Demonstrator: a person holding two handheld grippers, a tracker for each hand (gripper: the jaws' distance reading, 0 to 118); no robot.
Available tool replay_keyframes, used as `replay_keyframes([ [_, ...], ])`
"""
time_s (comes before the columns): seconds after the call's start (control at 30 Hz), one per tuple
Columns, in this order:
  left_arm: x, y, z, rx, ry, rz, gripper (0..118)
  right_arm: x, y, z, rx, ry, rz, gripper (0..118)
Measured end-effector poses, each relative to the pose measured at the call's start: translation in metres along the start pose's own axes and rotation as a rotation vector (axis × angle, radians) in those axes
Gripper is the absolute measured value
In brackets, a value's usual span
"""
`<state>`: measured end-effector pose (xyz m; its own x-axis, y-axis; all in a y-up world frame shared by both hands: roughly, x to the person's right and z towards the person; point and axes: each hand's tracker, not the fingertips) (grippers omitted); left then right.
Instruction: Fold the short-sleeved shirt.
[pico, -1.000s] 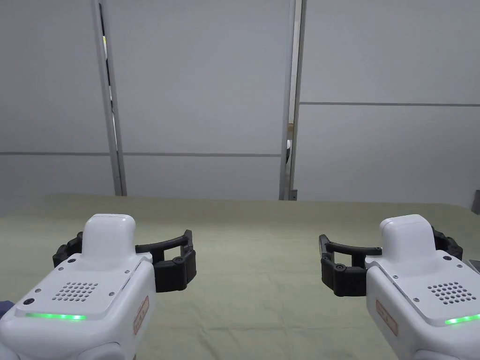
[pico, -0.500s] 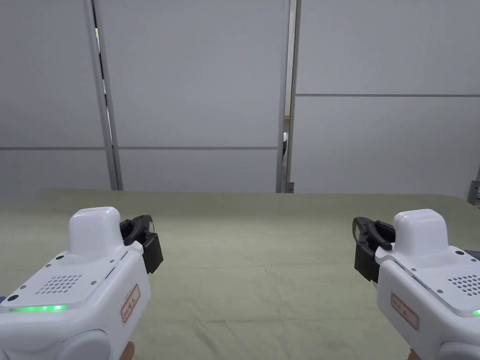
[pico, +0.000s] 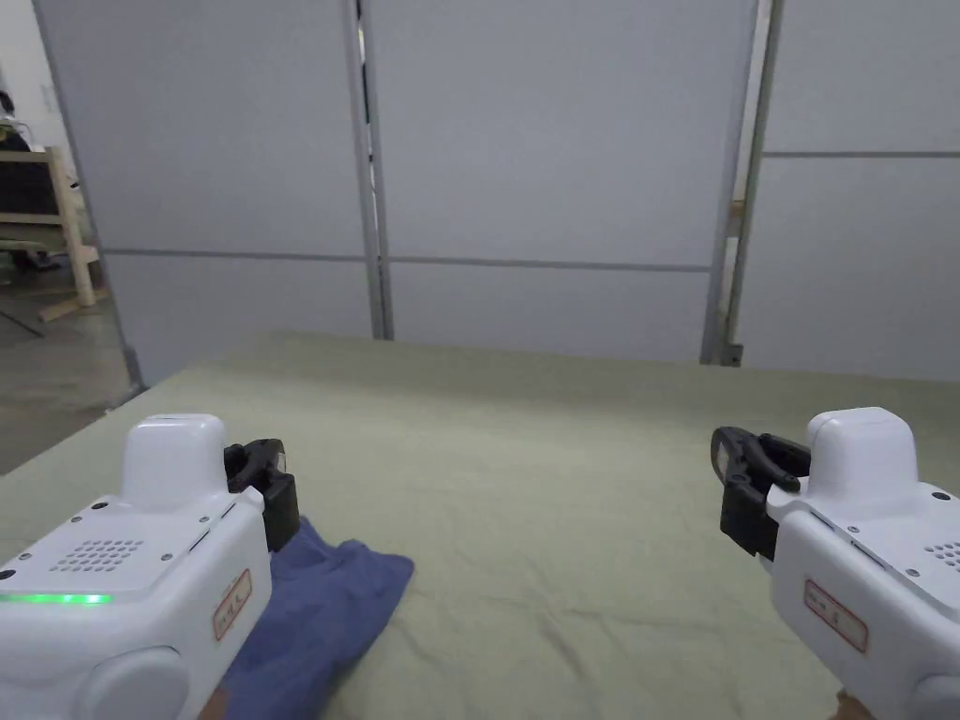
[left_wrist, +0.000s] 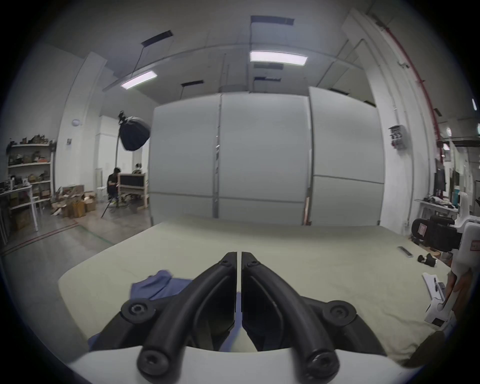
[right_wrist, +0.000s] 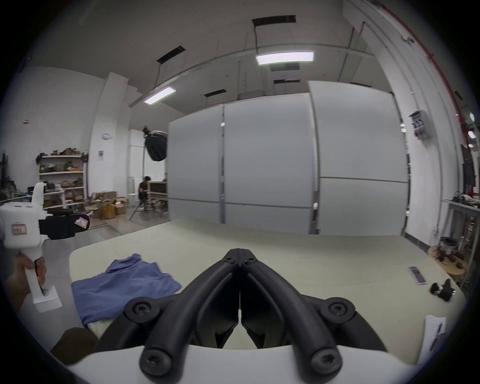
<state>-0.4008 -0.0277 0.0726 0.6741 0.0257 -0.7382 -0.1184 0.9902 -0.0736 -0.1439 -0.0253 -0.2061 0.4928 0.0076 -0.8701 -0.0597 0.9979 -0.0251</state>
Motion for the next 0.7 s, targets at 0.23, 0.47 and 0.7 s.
replay_keyframes([
  [0.23, -0.04, -0.025, -0.057, -0.392, 0.05, -0.037, 116, -0.035, -0.026, -0.042, -0.095, 0.092, -0.01, 3],
  [0.47, -0.016, -0.128, -0.176, -0.855, -0.05, -0.062, 116, -0.022, -0.048, -0.059, -0.189, 0.075, -0.016, 3],
  [0.7, -0.037, -0.152, -0.189, -0.856, 0.019, 0.063, 14, 0.013, -0.059, -0.055, -0.256, -0.008, -0.045, 3],
])
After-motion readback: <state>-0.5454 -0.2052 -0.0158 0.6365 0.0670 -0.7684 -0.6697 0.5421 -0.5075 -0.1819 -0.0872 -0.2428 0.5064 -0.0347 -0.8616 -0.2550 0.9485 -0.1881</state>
